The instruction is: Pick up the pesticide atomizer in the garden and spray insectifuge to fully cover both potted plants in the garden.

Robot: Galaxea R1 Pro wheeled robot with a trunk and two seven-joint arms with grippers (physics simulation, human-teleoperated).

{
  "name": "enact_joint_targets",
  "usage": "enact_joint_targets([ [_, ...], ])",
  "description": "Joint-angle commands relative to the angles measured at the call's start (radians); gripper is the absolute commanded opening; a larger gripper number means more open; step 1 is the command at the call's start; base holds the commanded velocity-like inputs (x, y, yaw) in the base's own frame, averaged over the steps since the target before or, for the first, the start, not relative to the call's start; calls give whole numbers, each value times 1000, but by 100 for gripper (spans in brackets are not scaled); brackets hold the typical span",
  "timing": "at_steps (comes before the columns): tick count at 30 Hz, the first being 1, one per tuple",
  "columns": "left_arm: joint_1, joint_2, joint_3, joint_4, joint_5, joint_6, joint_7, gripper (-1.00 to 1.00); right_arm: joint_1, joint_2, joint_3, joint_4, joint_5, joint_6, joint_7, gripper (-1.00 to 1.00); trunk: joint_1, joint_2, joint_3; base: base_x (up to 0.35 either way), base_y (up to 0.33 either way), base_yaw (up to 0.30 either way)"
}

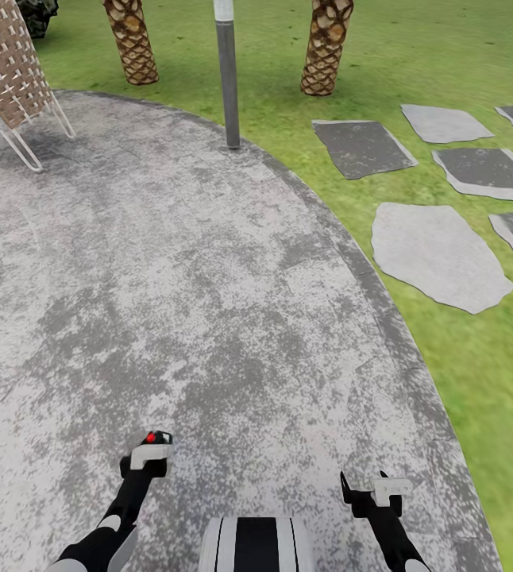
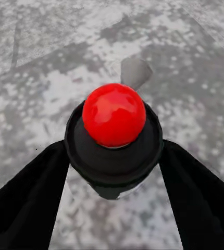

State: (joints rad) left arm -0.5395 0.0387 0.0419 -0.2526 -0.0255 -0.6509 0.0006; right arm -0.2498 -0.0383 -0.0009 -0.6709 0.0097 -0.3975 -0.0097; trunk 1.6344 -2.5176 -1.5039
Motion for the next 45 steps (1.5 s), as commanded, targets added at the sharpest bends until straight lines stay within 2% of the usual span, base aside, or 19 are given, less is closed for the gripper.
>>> enact_joint_targets([
  [1,0,0,5,0,-4,-3,2,-100,0,0,0,1,1,-3,-1,100,0,0,-1,0,0,0],
  [21,0,-1,5,-5,-2,-6,2,-100,0,0,0,2,1,-3,-1,100,0,0,-1,0,0,0],
  [45,0,0,4,-5,-2,-3,2,-100,0,0,0,1,1,-5,-1,100,-11,5,94,0,0,0],
])
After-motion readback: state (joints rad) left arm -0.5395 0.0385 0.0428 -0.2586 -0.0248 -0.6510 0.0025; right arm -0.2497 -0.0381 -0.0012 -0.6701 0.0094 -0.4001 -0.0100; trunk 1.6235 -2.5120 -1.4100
